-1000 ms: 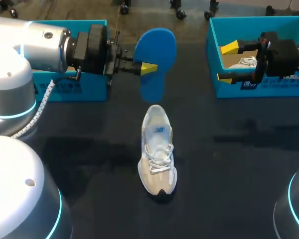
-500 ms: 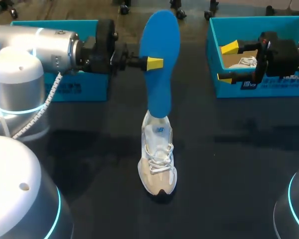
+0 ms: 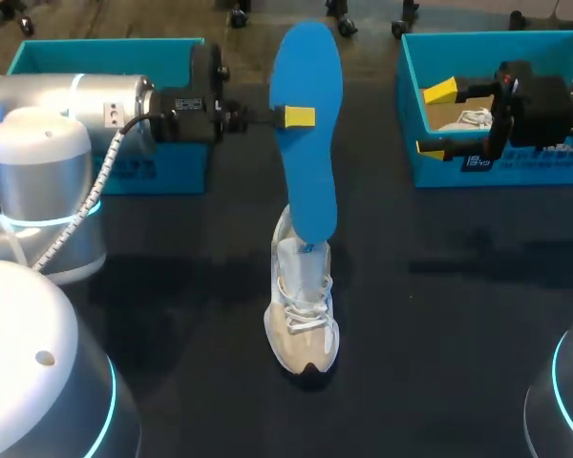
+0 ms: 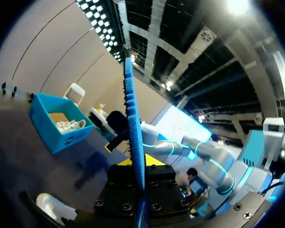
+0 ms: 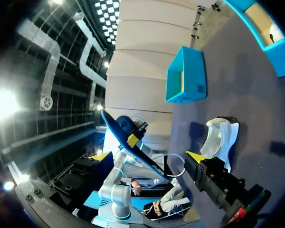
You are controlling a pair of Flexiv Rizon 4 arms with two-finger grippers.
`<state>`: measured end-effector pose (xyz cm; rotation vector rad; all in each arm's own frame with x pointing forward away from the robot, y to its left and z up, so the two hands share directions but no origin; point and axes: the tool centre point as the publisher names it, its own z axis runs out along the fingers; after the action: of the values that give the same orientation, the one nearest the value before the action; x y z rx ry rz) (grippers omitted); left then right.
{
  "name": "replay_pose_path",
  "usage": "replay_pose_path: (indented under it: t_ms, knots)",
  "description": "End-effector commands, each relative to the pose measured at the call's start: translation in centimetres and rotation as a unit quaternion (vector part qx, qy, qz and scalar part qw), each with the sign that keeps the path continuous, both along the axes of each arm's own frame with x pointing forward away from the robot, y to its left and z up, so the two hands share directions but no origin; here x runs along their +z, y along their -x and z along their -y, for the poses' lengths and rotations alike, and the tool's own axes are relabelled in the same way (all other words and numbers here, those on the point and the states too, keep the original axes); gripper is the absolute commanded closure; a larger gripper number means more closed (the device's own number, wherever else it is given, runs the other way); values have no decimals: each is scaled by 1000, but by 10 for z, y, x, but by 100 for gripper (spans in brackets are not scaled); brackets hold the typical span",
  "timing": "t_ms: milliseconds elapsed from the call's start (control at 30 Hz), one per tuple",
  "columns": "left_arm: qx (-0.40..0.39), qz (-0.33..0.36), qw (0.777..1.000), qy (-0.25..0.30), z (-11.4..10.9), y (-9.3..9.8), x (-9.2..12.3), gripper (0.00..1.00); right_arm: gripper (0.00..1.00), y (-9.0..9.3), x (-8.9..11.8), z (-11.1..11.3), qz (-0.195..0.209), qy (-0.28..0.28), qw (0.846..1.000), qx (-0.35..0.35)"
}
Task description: Take the shoe out of the shoebox, open the shoe tongue, remove and reinsert the insole, then place the shoe into the shoebox
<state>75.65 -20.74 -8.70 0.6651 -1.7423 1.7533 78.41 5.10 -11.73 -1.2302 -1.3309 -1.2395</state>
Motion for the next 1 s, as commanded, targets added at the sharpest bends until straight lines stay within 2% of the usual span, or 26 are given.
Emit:
replay_pose_path:
  t_ms: [33, 67, 100, 200, 500, 767, 1000]
  knots:
    - [5, -3, 1000, -3, 0, 5, 0, 100, 0, 0, 0, -1, 0, 1, 1000, 0]
    - [5, -3, 1000, -3, 0, 5, 0, 100, 0, 0, 0, -1, 0, 1, 1000, 0]
    - [8, -43, 999, -3, 0, 4, -2, 100, 0, 0, 0, -1, 0, 1, 1000, 0]
    - [9, -104, 994, -6, 1, 0, -6, 100, 0, 0, 0, -1, 0, 1, 1000, 0]
    - [-13, -210, 978, -3, 2, -5, -20, 100, 0, 0, 0, -1, 0, 1, 1000, 0]
    - [-24, -251, 968, -1, 6, -6, -40, 100, 0, 0, 0, -1, 0, 1, 1000, 0]
    - [-17, -309, 951, 0, 9, -15, -59, 100, 0, 0, 0, -1, 0, 1, 1000, 0]
